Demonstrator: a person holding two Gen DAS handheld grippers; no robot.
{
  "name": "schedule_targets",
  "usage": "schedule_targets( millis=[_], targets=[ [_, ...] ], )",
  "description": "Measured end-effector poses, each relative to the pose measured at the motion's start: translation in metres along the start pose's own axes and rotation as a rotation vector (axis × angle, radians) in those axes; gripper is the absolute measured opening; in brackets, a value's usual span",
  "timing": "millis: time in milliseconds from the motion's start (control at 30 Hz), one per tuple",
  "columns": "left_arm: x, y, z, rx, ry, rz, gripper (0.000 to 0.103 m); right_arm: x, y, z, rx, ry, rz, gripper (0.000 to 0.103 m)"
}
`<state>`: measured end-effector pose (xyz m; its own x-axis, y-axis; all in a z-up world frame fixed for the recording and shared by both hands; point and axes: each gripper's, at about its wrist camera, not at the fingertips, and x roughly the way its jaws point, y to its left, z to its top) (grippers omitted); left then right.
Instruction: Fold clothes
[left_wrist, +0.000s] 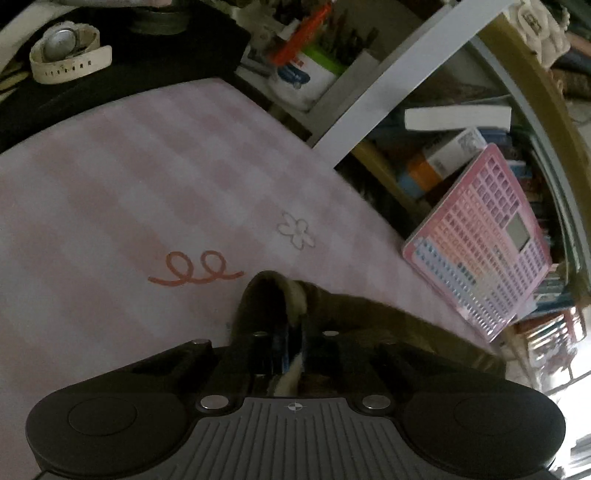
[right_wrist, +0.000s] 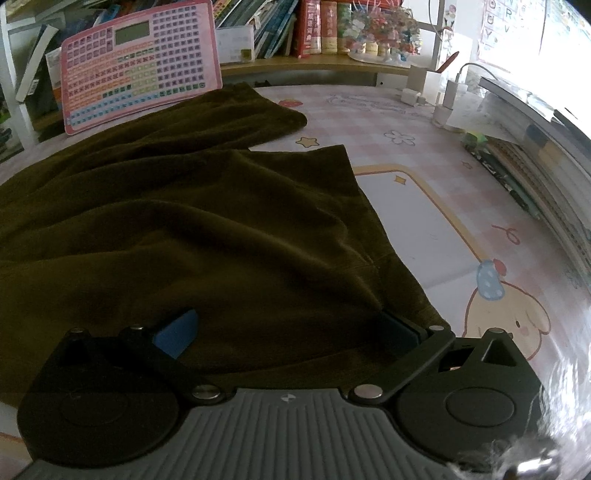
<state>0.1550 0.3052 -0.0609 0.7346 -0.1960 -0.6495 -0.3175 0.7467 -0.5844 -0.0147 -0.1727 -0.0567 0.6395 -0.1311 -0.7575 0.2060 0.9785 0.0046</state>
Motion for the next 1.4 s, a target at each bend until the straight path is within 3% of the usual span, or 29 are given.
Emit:
schedule_targets(
  millis=[167,333,400,467,667,800,867,967,1400],
  targets=[
    [-0.031,0.005,-0.011,0.023,-0.012,-0.027,0.012,0.002,0.002,0.000,0.002,-0.012,-0.002,0.103],
    [-0.053,0.011,-0.040,0.081,0.033,-0.015,0.039,0.004,0.003,0.001,0.006,-0.023,-0.005,0.103],
    [-0.061,0.013,-0.052,0.104,0.051,-0.010,0.047,0.004,0.003,0.002,0.008,-0.026,-0.007,0.103],
    [-0.070,0.015,-0.064,0.127,0.069,-0.005,0.048,0.005,0.004,0.002,0.011,-0.028,-0.011,0.103],
    [-0.068,-0.013,-0.075,0.290,0.060,0.096,0.049,0.004,0.006,0.002,0.018,-0.028,-0.018,0.103],
    [-0.066,-0.035,-0.093,0.478,0.062,0.161,0.067,0.003,0.007,0.001,0.025,-0.031,-0.025,0.103],
    [-0.062,-0.045,-0.107,0.602,0.057,0.212,0.069,0.003,0.007,0.000,0.028,-0.033,-0.028,0.103],
    [-0.060,-0.047,-0.121,0.703,0.021,0.252,0.072,0.002,0.008,0.000,0.032,-0.034,-0.032,0.103],
    [-0.065,-0.024,-0.105,0.638,-0.002,0.281,0.074,-0.002,0.014,-0.003,-0.008,-0.014,0.004,0.103]
  ],
)
